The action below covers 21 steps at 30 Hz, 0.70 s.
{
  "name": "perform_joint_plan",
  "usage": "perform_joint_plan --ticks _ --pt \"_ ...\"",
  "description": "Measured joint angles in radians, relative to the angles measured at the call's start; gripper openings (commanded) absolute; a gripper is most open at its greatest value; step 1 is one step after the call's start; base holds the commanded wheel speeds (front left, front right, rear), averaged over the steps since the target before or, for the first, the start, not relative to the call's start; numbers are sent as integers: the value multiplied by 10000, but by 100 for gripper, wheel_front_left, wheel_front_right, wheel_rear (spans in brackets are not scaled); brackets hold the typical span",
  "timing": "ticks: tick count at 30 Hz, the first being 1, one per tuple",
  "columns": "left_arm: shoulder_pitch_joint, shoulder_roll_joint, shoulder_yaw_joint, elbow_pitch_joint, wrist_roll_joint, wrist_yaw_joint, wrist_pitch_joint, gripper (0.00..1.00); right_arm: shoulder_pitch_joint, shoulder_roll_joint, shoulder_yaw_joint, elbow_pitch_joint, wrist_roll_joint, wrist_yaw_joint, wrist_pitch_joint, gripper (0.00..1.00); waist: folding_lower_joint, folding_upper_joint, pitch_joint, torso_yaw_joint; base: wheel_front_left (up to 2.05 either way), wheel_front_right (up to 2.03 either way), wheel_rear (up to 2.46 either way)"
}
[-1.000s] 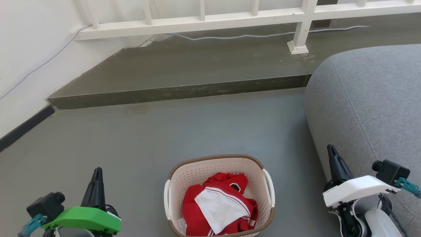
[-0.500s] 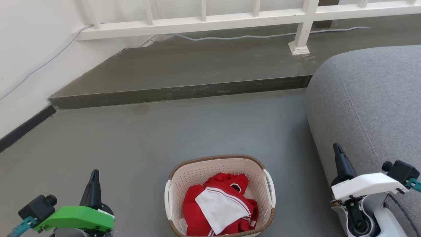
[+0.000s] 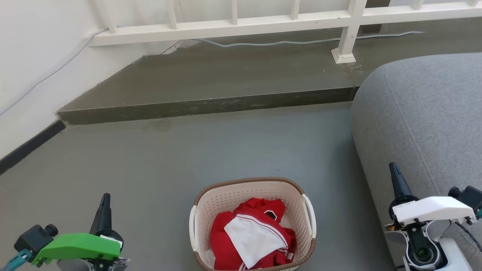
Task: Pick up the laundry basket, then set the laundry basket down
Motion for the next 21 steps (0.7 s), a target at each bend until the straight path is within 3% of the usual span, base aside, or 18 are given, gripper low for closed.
perform_joint_plan --ticks 21 --pt "-246 2 353 98 -2736 -42 725 0 -113 40 -679 -48 2798 86 759 0 0 0 -29 64 0 0 0"
